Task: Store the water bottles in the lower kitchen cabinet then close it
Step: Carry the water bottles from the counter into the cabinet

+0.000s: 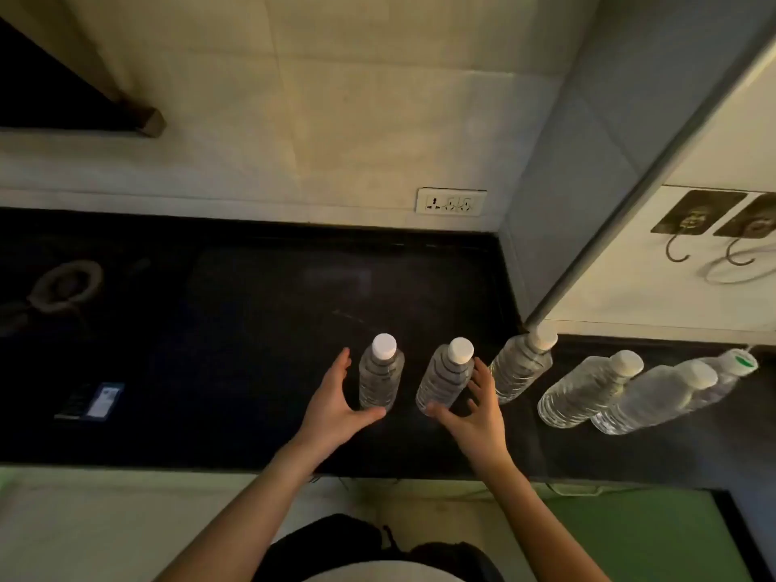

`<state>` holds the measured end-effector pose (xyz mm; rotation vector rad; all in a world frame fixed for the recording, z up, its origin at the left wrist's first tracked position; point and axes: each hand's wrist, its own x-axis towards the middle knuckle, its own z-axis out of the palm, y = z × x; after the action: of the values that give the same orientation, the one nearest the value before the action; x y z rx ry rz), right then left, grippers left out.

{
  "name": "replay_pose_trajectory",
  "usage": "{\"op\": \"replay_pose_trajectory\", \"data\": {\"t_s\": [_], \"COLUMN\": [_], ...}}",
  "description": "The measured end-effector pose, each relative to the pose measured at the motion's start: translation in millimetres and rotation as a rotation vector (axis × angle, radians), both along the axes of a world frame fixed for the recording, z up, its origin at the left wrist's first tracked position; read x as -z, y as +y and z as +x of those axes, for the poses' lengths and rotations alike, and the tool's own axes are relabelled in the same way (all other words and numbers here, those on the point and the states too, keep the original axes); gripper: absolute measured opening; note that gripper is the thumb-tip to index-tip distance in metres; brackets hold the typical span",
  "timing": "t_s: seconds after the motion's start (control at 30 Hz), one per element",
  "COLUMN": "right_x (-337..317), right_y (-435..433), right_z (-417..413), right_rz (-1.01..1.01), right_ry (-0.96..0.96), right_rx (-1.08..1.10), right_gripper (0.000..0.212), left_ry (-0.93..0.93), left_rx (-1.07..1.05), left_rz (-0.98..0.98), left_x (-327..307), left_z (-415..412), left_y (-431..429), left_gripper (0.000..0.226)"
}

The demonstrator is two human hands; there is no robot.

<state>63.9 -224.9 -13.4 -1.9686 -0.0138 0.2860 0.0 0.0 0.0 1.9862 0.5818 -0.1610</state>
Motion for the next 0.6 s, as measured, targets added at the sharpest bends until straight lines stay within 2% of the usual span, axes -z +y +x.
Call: {"op": "replay_pose_trajectory", "data": {"t_s": [0.07, 0.27, 0.47, 0.6], "right_x": [-3.4, 0.4, -3.0, -20.4], "right_y": [4.8, 7.5, 4.6, -8.2], "right_z": [6.6, 17.0, 13.1, -3.4], "right_rz": [0.026, 0.007, -0.060, 0.036], "right_ry": [0.009, 0.108, 0.066, 0.061], "right_rx": [-0.024, -0.082, -0.041, -0.066], "right_gripper": [0.097, 0.071, 0.060, 0.047], "left_ry": [-0.009, 0.031, -0.032, -0.028], "left_rx": [0.037, 0.131, 0.072, -0.002], "left_rz": [-0.033, -0.122, -0.067, -0.076], "left_x": [0.5, 15.3, 1.5, -8.8], "left_z": [10.3, 30.2, 24.8, 6.0], "left_y": [4.9, 10.1, -1.5, -13.3], "left_gripper": [0.115, 0.082, 0.068, 0.063]}}
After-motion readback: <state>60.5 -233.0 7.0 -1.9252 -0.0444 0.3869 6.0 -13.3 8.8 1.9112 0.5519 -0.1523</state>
